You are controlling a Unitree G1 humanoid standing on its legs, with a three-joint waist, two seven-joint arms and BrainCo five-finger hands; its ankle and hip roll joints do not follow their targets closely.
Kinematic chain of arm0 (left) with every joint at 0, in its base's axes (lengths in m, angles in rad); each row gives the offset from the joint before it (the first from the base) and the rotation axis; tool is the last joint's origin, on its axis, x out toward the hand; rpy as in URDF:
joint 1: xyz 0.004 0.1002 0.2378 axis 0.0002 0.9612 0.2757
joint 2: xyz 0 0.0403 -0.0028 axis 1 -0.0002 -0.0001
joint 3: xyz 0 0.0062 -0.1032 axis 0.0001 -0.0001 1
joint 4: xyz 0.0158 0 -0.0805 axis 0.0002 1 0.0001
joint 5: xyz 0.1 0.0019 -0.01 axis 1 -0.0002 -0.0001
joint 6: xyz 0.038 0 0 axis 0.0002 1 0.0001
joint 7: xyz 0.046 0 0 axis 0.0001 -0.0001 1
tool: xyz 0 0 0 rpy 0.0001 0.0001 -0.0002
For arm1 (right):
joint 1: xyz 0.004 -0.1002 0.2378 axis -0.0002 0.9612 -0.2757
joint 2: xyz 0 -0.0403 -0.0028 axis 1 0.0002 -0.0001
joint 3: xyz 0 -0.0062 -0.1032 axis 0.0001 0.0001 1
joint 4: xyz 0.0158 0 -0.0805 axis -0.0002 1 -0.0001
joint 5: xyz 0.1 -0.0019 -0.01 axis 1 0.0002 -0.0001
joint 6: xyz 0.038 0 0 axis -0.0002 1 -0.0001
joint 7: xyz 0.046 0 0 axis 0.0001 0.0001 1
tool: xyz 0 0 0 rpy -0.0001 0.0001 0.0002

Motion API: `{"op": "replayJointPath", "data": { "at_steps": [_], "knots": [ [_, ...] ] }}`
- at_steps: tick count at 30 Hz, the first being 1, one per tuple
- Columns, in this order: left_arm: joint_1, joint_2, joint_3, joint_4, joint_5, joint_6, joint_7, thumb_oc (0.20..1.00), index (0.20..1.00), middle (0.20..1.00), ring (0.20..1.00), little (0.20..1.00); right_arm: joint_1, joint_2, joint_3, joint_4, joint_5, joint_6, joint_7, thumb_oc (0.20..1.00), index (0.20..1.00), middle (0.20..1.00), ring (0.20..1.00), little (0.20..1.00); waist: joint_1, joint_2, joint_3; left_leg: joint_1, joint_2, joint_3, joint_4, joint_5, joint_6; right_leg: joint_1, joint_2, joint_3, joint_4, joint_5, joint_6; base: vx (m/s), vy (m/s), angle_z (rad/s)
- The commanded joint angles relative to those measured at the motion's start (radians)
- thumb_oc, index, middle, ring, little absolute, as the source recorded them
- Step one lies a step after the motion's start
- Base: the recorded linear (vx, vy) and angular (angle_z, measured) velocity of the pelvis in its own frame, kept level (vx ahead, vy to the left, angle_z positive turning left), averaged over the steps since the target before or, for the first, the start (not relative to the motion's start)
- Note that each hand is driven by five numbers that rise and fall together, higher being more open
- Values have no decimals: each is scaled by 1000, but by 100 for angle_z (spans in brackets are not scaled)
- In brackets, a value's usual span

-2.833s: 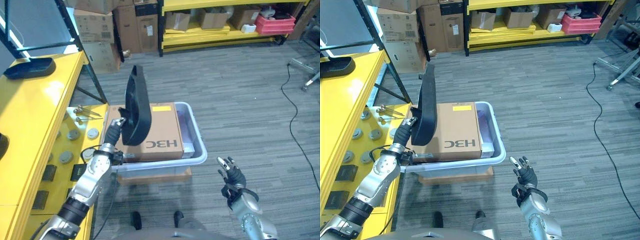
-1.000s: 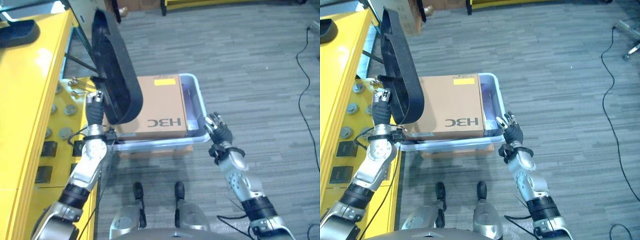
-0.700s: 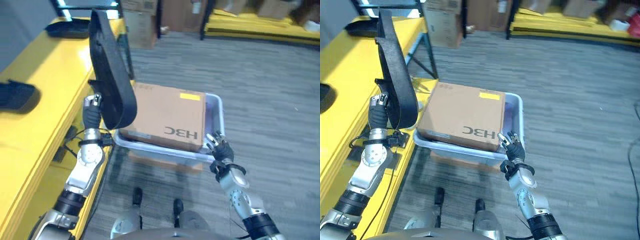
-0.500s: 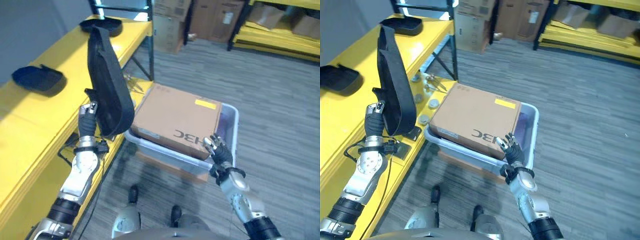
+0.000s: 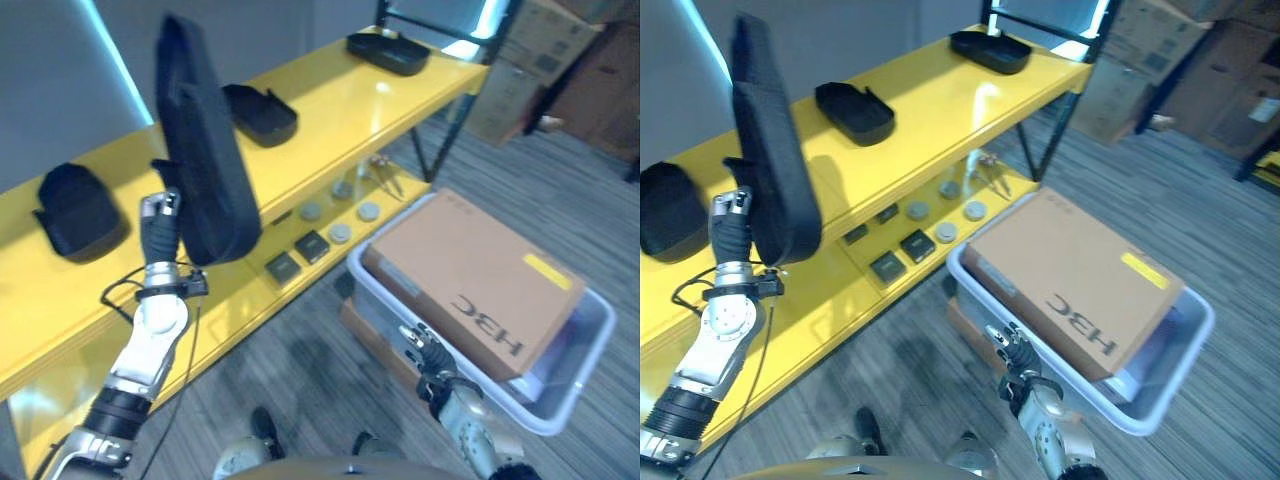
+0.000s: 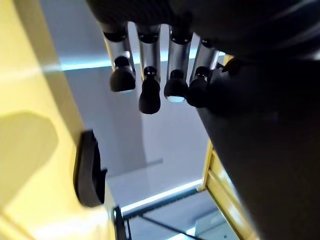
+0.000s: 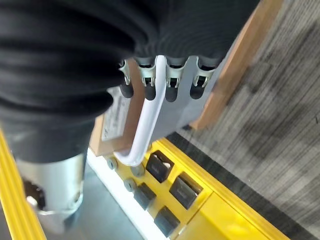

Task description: Move parts from the plastic box to the shelf.

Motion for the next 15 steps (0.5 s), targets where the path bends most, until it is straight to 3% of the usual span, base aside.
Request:
{"op": "replayJointPath", "data": {
  "at_steps": [1,5,10,13,15],
  "knots": [
    [-23,48,120,-56,92,-60,35,200,200,200,200,200,-12,10,45,22,-104,37,-45,1000,1000,1000,1000,1000,16,-30,-18,-32,16,-106,-36,61,-63,27,71,2,-162,135,-9,53,264,28],
    [56,58,181,-103,114,-37,28,200,200,200,200,200,-10,46,41,160,-92,59,-67,1000,1000,1000,1000,1000,63,-27,-19,-26,-18,-138,-31,43,-31,29,42,-18,-146,147,-5,2,179,27],
    [95,69,232,-129,132,-14,-14,200,200,200,200,200,-37,94,-1,333,-44,26,-58,1000,1000,1000,1000,1000,115,-17,-18,-6,-68,-201,-16,-2,9,27,-15,-7,-74,139,21,78,191,20],
    [69,79,221,-129,152,19,-15,200,200,200,200,200,-35,118,-26,360,-50,17,-58,1000,1000,1000,1000,1000,113,-7,-4,-4,-106,-254,0,-24,53,-37,-86,60,88,192,32,70,221,28],
    [53,83,206,-120,153,28,-10,200,200,200,200,200,-26,126,-38,361,-61,11,-58,1000,1000,1000,1000,1000,96,2,9,0,-122,-297,3,-34,74,-90,-90,138,189,218,27,77,160,46]
  ]
}}
